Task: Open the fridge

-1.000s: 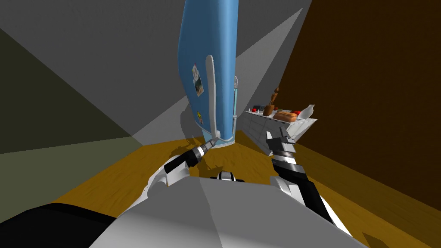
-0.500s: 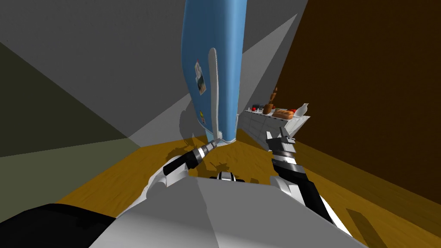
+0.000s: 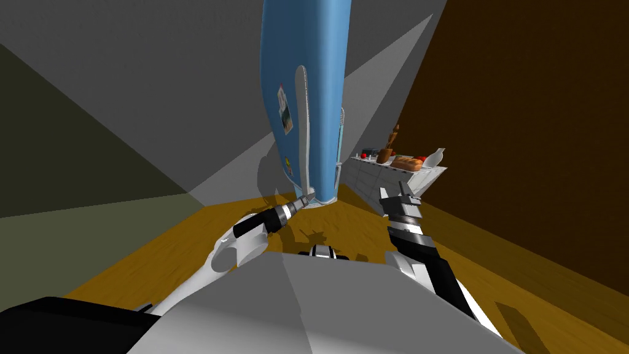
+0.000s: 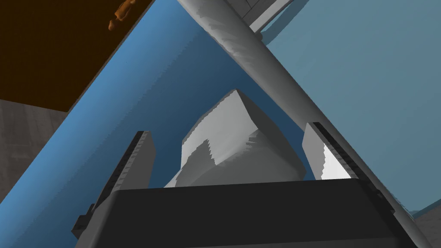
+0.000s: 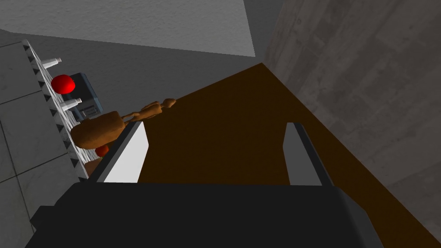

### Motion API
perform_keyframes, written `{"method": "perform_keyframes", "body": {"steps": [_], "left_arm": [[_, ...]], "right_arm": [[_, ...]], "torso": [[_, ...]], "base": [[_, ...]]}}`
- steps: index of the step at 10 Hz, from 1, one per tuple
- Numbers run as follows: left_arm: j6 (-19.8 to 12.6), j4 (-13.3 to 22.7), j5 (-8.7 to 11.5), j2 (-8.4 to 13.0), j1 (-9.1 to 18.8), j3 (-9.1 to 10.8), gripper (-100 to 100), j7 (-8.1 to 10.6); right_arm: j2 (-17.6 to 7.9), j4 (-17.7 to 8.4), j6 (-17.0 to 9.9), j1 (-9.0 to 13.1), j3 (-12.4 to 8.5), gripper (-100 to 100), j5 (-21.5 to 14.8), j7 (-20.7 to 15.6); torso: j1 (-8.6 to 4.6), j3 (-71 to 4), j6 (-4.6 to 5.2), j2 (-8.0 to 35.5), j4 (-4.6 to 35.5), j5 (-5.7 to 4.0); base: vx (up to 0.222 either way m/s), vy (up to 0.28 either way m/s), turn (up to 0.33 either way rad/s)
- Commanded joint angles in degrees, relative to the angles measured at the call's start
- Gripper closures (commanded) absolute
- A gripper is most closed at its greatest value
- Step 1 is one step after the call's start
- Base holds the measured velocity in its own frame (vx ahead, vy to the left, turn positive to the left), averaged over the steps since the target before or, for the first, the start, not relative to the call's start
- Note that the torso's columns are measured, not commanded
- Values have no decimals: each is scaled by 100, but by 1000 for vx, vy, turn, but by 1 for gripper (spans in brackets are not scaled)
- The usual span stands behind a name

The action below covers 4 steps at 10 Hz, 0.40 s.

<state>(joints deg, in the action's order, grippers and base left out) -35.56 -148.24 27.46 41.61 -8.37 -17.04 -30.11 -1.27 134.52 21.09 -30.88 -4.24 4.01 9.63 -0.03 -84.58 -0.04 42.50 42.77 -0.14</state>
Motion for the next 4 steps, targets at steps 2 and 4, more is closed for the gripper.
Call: {"method": "perform_keyframes", "body": {"steps": [2, 4], "left_arm": [[-177, -92, 124, -29, 293, 156, -100, 51], [-295, -114, 234, -6, 418, 233, -100, 90]], "right_arm": [[-1, 0, 0, 0, -1, 0, 0, 0], [-1, -1, 0, 1, -1, 0, 0, 0]], "torso": [[27, 14, -8, 29, 22, 5], [15, 10, -8, 29, 35, -2]], "base": [[-8, -12, 17], [-21, -6, 15]]}}
